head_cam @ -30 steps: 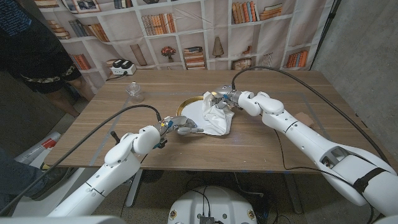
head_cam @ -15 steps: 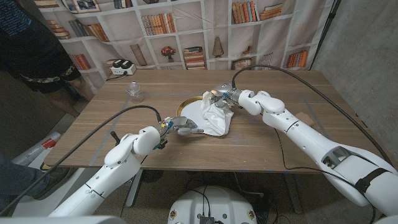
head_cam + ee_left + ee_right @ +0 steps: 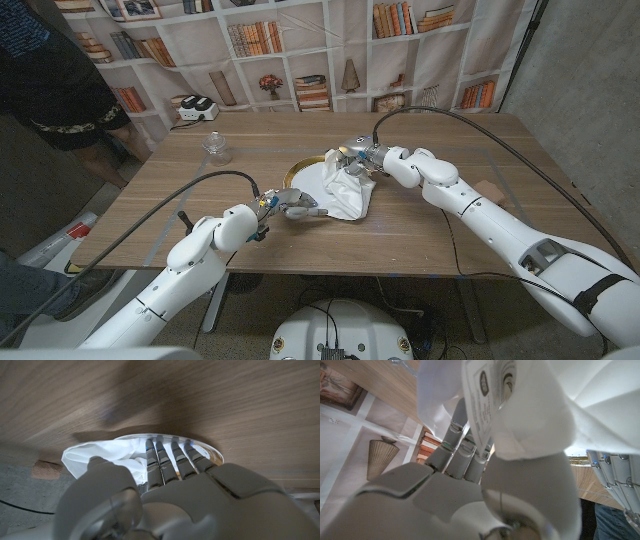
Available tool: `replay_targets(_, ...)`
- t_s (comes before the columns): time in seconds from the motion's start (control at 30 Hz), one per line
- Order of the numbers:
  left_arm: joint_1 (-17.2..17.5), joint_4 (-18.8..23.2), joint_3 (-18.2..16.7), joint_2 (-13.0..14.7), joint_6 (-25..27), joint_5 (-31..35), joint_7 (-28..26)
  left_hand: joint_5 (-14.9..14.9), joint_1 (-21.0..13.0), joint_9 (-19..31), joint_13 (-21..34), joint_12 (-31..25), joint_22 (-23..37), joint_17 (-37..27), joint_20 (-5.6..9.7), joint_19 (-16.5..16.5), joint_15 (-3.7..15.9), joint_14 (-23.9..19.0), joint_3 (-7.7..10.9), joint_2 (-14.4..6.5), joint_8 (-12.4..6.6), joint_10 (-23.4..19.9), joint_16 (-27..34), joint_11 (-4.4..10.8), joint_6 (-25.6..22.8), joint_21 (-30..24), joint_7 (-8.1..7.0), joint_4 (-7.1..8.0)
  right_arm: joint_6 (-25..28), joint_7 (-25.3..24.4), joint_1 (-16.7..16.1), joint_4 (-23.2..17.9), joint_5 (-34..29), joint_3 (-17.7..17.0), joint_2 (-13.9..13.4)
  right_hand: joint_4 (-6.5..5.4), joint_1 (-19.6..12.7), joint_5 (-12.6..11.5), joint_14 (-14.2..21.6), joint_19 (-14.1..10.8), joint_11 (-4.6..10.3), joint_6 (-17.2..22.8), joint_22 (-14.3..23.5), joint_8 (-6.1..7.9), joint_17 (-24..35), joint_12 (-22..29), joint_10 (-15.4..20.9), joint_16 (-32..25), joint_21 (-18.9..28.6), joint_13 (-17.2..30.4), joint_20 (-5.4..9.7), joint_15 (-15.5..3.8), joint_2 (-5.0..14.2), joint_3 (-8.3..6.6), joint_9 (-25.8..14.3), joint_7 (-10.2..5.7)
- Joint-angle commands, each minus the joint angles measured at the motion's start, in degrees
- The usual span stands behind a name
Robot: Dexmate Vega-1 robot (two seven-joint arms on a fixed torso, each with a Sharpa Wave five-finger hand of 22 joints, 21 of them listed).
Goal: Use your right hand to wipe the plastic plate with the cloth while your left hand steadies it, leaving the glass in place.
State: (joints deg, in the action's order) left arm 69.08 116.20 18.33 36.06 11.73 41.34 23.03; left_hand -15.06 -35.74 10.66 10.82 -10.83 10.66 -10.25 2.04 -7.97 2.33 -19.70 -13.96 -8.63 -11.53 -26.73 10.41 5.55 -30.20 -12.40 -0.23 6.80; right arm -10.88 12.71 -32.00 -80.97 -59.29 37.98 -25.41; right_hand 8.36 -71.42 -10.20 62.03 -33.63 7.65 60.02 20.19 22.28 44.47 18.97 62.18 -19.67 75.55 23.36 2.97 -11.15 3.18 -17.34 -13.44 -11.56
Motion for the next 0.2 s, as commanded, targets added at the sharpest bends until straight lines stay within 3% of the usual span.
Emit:
replay_targets(0.03, -0.48, -0.11, -0.07, 0.34, -0.93, -0.39, 0.13, -0.16, -0.2, 0.01, 0.1, -0.42, 0.11, -0.2, 1.75, -0.13, 2.16, -0.44, -0.16, -0.09, 0.02, -0.47, 0.53, -0.13, 0.23, 0.22, 0.28, 0.24, 0.9, 0.65, -0.6, -1.27, 0.0, -0.19, -0.28, -0.08, -0.1, -0.36, 0.27, 0.22, 2.96, 0.12, 0.0, 0.04, 0.16, 0.25, 3.42, 0.06, 0.41, 17.05, 9.26, -2.41, 0.46, -0.34, -0.13, 0.06)
replay_targets(0.2, -0.1, 0.29, -0.54, 0.63, -1.02, -0.62, 0.12, -0.15, -0.21, 0.01, 0.1, -0.39, 0.11, -0.2, 1.77, -0.16, 2.11, -0.47, -0.16, -0.09, 0.02, -0.4, 0.54, -0.35, 0.21, 0.21, 0.24, 0.24, 1.15, 0.81, -0.67, -1.69, -0.13, -0.07, -0.16, -0.08, -0.1, -0.37, 0.3, 0.24, 2.96, 0.12, -0.09, 0.02, 0.18, 0.23, 3.45, 0.07, 0.45, 17.11, 9.27, -2.41, 0.49, -0.42, -0.13, 0.06)
